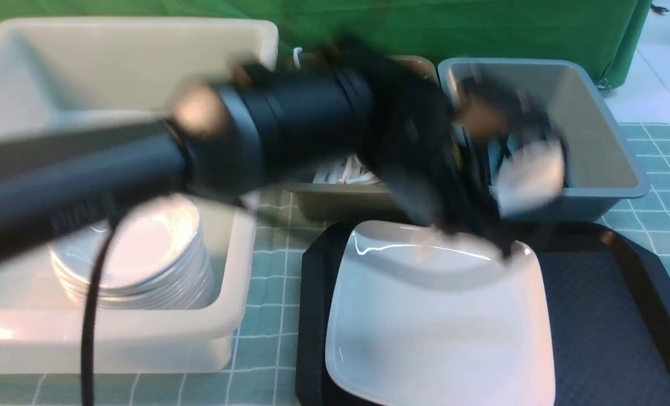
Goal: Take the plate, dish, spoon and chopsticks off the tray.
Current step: Use the left arm to put the soup spoon into the small storage box in the middle, then use the left arm to grab a plate from the dinner plate
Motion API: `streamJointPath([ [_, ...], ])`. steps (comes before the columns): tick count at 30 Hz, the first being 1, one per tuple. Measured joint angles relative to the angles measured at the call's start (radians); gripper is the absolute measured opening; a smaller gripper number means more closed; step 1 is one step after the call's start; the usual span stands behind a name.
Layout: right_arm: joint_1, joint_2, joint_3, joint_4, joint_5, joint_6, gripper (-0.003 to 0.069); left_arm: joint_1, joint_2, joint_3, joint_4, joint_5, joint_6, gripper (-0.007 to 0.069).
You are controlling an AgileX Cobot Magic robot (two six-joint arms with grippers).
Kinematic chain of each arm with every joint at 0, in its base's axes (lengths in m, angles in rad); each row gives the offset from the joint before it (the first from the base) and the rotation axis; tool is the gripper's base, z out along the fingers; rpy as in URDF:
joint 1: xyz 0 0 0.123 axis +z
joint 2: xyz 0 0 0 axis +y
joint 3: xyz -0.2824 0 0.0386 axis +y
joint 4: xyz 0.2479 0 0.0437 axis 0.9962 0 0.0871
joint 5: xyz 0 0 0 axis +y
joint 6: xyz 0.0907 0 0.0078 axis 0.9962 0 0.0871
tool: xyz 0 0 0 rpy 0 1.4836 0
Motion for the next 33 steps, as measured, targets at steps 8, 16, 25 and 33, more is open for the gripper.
streamJointPath([
  [8, 0.000, 0.000, 0.000, 0.005, 0.000, 0.024, 0.0069, 0.237, 0.212, -0.217, -0.045, -0.211, 0.001, 0.0094],
  [16, 0.000, 0.000, 0.000, 0.051, 0.000, 0.029, 0.0069, 0.311, 0.330, -0.277, -0.051, -0.236, 0.001, 0.0348],
  [25, 0.000, 0.000, 0.000, 0.042, 0.001, 0.011, 0.0075, 0.269, 0.207, -0.277, -0.069, 0.013, 0.023, 0.0510],
  [33, 0.000, 0.000, 0.000, 0.033, 0.002, -0.015, 0.0087, 0.025, -0.028, -0.064, -0.103, 0.367, 0.411, 0.0050],
])
